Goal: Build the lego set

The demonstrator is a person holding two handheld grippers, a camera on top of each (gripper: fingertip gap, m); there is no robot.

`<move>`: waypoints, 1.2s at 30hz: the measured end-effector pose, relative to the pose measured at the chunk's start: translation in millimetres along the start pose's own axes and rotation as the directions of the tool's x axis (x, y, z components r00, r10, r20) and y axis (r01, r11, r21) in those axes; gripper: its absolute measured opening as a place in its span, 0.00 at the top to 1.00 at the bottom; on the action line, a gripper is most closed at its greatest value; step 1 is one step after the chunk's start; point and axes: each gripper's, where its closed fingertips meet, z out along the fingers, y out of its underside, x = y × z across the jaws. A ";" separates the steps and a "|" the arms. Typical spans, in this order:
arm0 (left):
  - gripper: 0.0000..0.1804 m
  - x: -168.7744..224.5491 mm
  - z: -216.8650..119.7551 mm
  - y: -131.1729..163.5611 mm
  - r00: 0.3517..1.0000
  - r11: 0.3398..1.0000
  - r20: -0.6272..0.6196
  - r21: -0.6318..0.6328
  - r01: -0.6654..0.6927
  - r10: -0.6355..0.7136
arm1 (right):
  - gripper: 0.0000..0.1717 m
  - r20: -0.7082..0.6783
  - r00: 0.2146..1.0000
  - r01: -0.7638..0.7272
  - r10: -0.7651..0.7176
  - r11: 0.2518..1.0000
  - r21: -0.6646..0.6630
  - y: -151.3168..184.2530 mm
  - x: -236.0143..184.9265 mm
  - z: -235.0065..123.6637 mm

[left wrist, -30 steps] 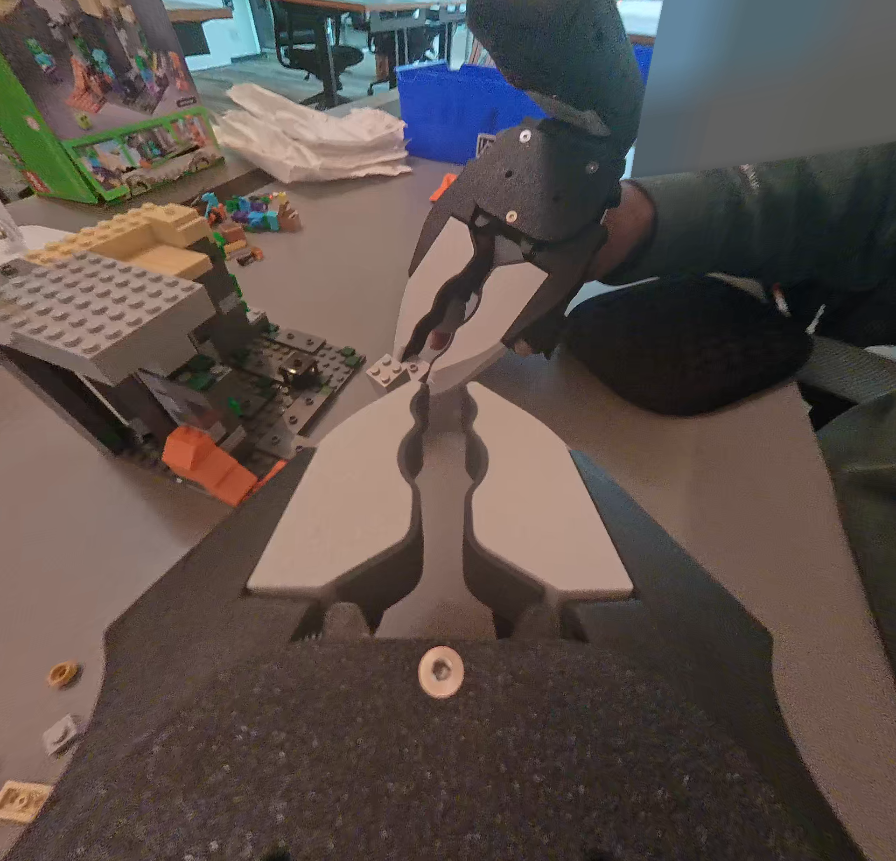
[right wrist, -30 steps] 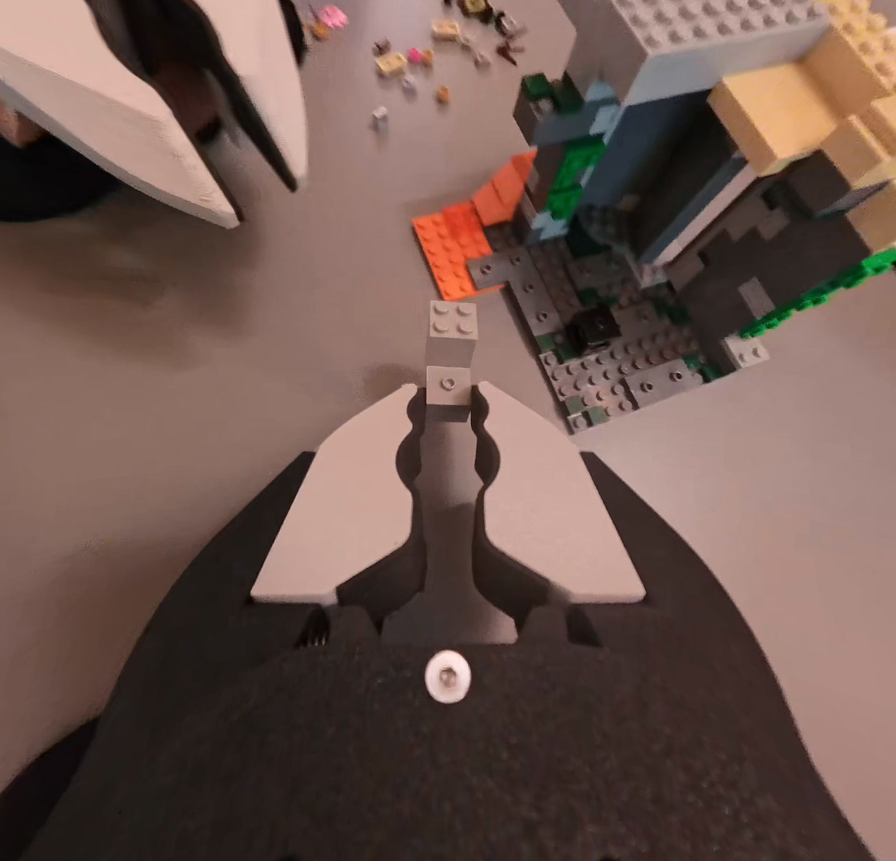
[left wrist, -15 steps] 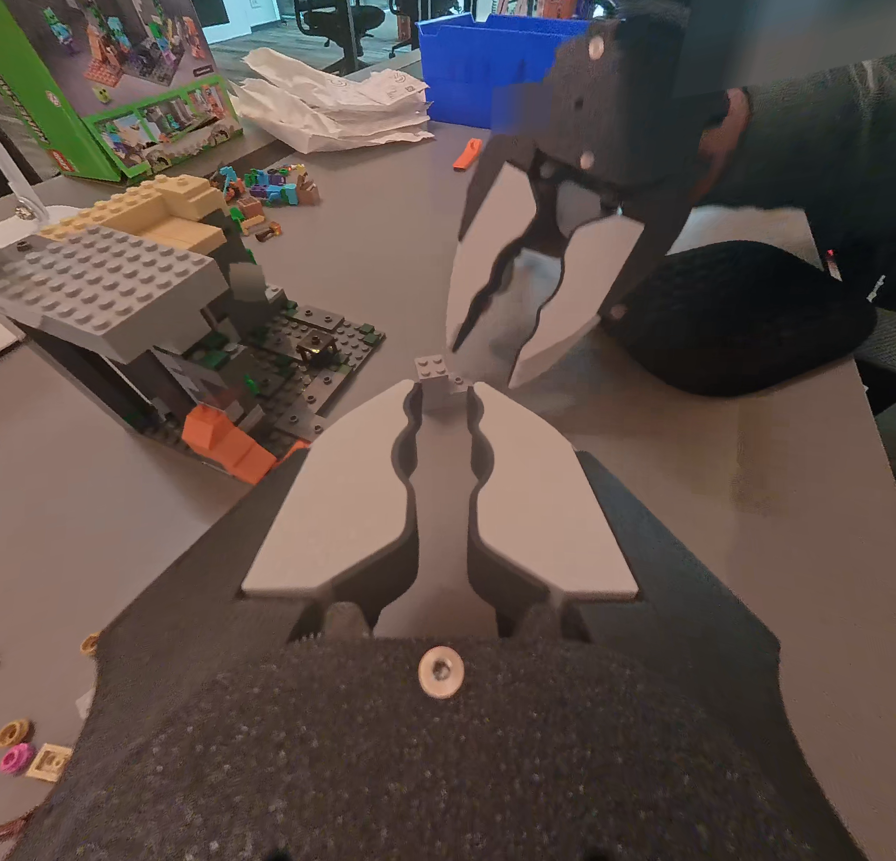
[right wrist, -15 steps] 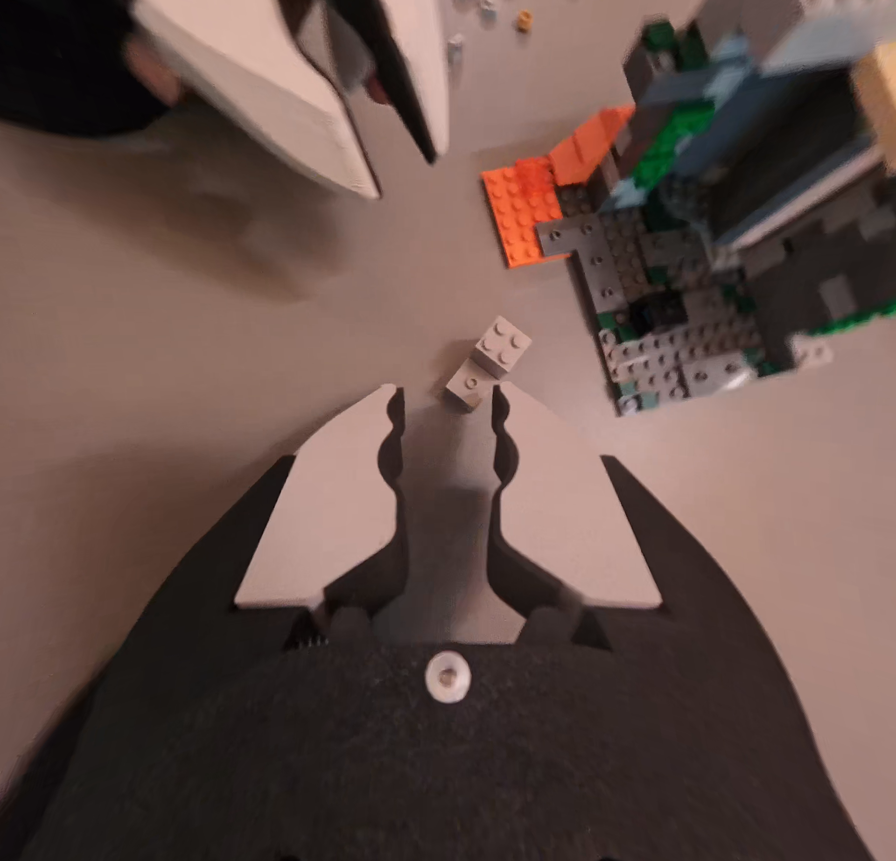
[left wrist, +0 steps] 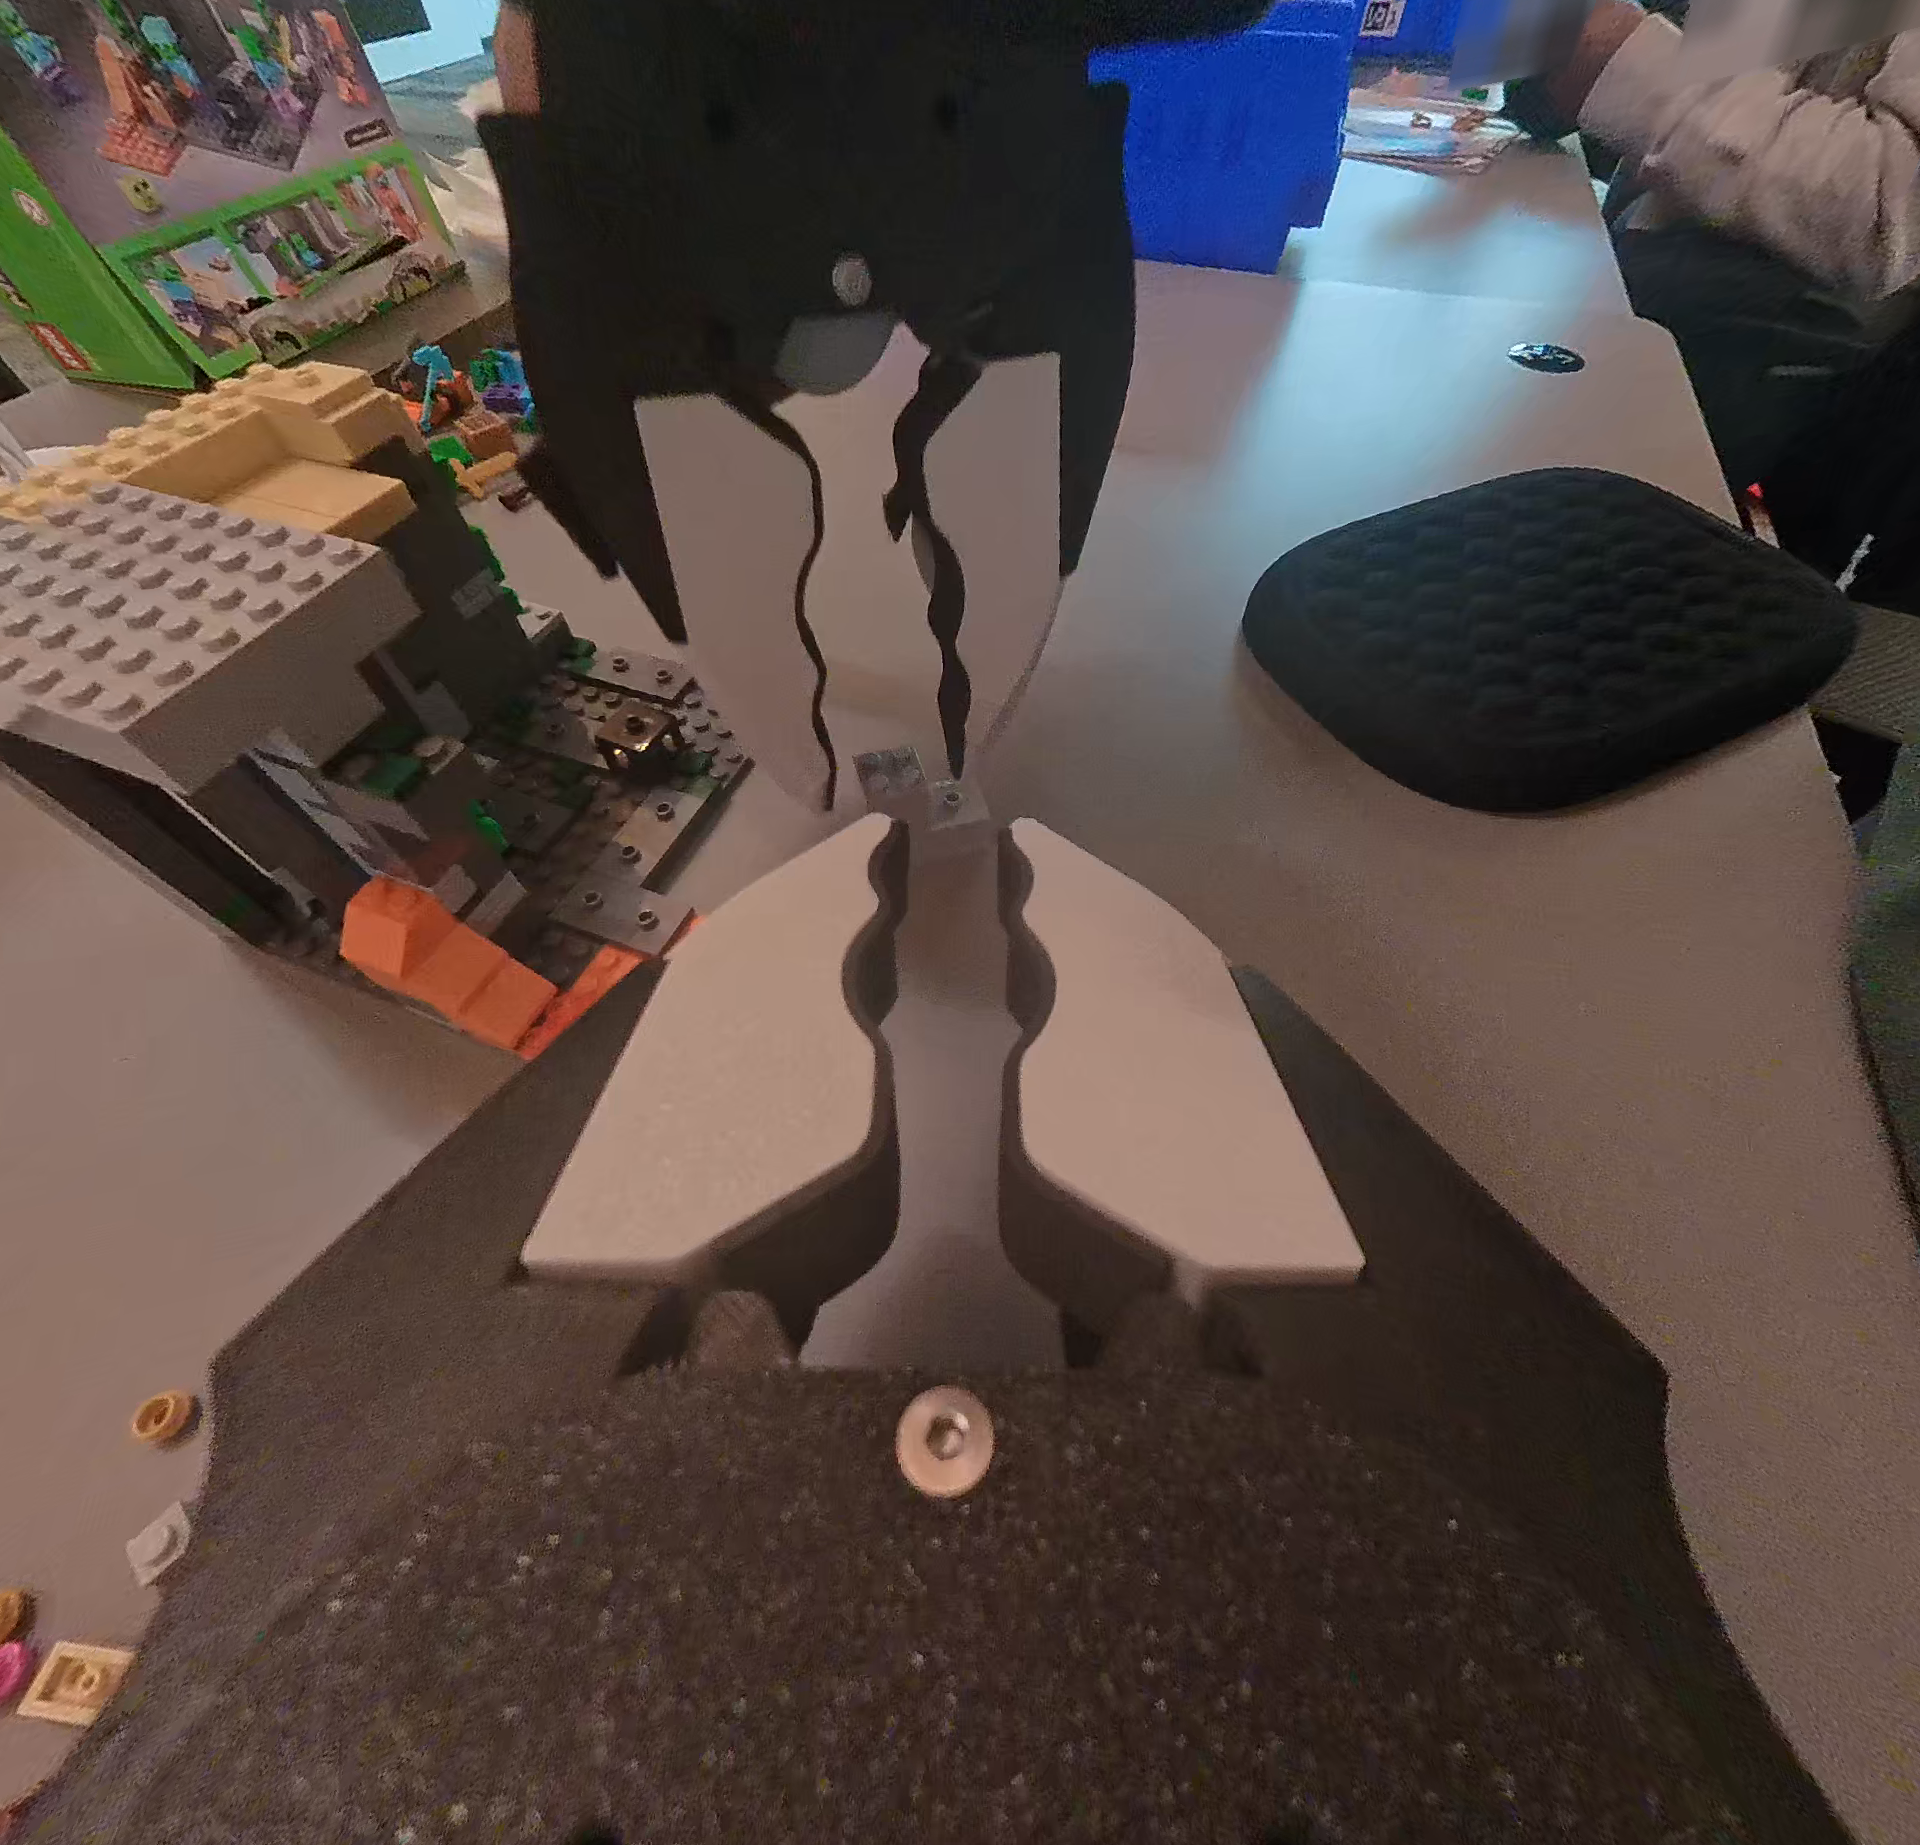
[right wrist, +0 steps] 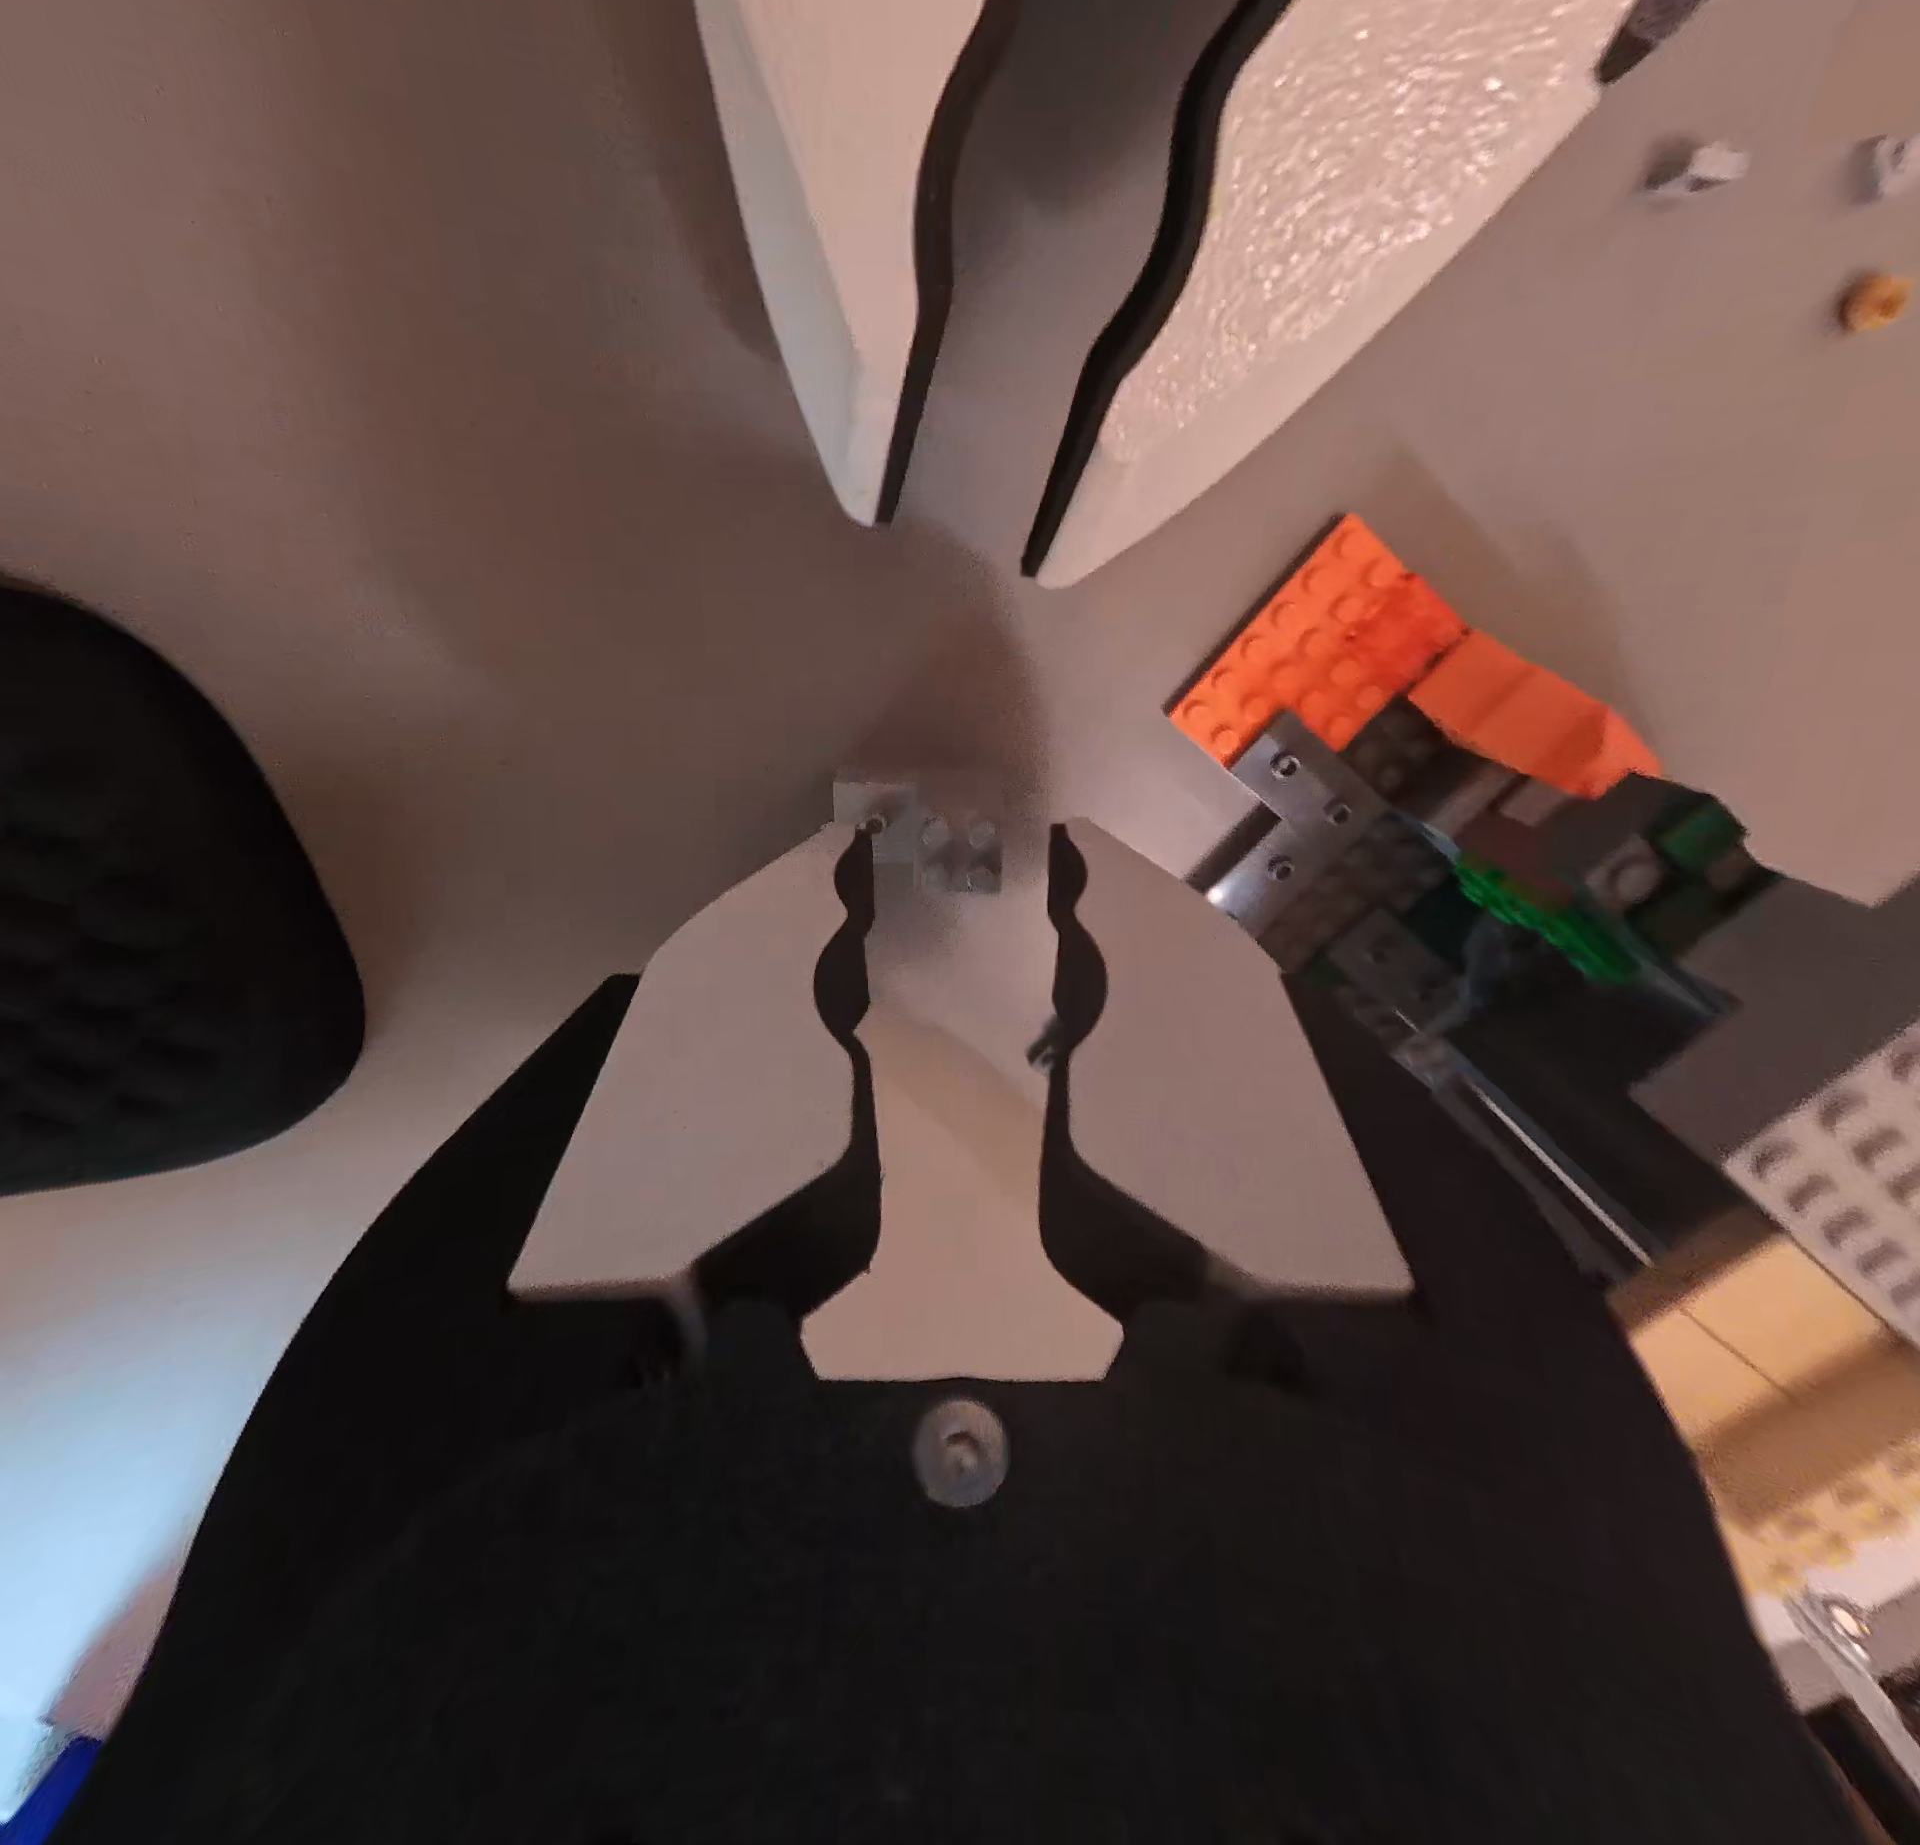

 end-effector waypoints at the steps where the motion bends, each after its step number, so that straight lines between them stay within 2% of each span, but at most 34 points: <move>1: 0.91 0.6 -0.2 -0.2 1.000 1.000 -0.003 0.000 -0.002 0.002 | 0.87 0.012 1.000 -0.009 0.009 1.000 0.001 -0.7 -0.4 3.4; 4: 0.92 2.7 0.0 -0.7 1.000 1.000 -0.004 0.000 -0.022 0.022 | 0.90 0.005 0.996 -0.088 0.088 0.996 0.000 2.4 0.2 8.9; 6: 0.92 3.3 0.7 0.6 0.999 0.999 0.004 -0.009 -0.036 0.036 | 0.90 -0.015 0.967 -0.255 0.255 0.967 0.013 5.2 1.3 4.6; 8: 0.92 3.8 1.5 1.9 0.999 0.999 0.012 -0.019 -0.049 0.050 | 0.90 -0.007 0.887 -0.461 0.462 0.885 0.064 0.2 -4.6 -3.0; 10: 0.92 3.7 1.9 2.3 0.998 0.998 0.022 -0.025 -0.060 0.060 | 0.90 -0.037 0.727 -0.679 0.685 0.727 0.104 -1.3 -8.7 -10.5; 13: 0.93 5.2 2.0 1.9 0.997 0.997 0.028 -0.031 -0.075 0.075 | 0.90 0.017 0.410 -0.901 0.912 0.403 0.162 -6.4 -25.5 -14.1; 16: 0.93 6.7 1.0 1.0 0.994 0.994 0.041 -0.032 -0.102 0.104 | 0.90 0.021 0.209 -0.959 0.978 0.201 0.201 -4.0 -36.9 -10.2; 18: 0.93 7.8 0.1 -0.2 0.992 0.993 0.048 -0.030 -0.118 0.120 | 0.90 0.013 0.121 -0.969 0.993 0.115 0.218 -1.4 -42.1 -6.4; 21: 0.93 6.4 -2.8 -2.9 0.990 0.992 0.062 -0.022 -0.125 0.127 | 0.90 0.009 0.034 -0.966 0.999 0.031 0.255 0.6 -42.7 -3.0; 24: 0.93 4.3 -5.5 -5.9 0.992 0.995 0.064 -0.005 -0.104 0.105 | 0.90 0.006 0.000 -0.957 1.000 -0.002 0.291 0.6 -37.9 -1.3; 28: 0.93 3.9 -5.4 -5.0 0.992 0.995 0.065 -0.010 -0.104 0.104 | 0.85 0.056 0.003 -0.946 0.998 -0.016 0.325 -3.8 -33.5 -2.3; 30: 0.93 3.9 -4.9 -4.2 0.992 0.994 0.065 -0.015 -0.107 0.108 | 0.82 0.072 0.061 -0.942 0.996 0.034 0.333 -3.0 -31.8 -7.6; 31: 0.93 4.0 -4.8 -4.0 0.992 0.994 0.064 -0.016 -0.107 0.107 | 0.82 0.096 0.151 -0.932 0.984 0.110 0.345 -7.3 -29.4 -12.8; 32: 0.93 4.4 -4.6 -4.0 0.993 0.994 0.061 -0.015 -0.105 0.106 | 0.81 0.097 0.265 -0.913 0.959 0.218 0.346 -9.9 -28.3 -18.0; 34: 0.93 5.2 -3.9 -3.3 0.992 0.994 0.057 -0.019 -0.107 0.108 | 0.81 0.029 0.557 -0.790 0.830 0.520 0.325 -12.6 -30.1 -25.5; 36: 0.93 6.6 -3.3 -3.0 0.992 0.993 0.053 -0.019 -0.116 0.117 | 0.79 -0.128 0.779 -0.576 0.613 0.782 0.237 -5.5 -28.9 -25.6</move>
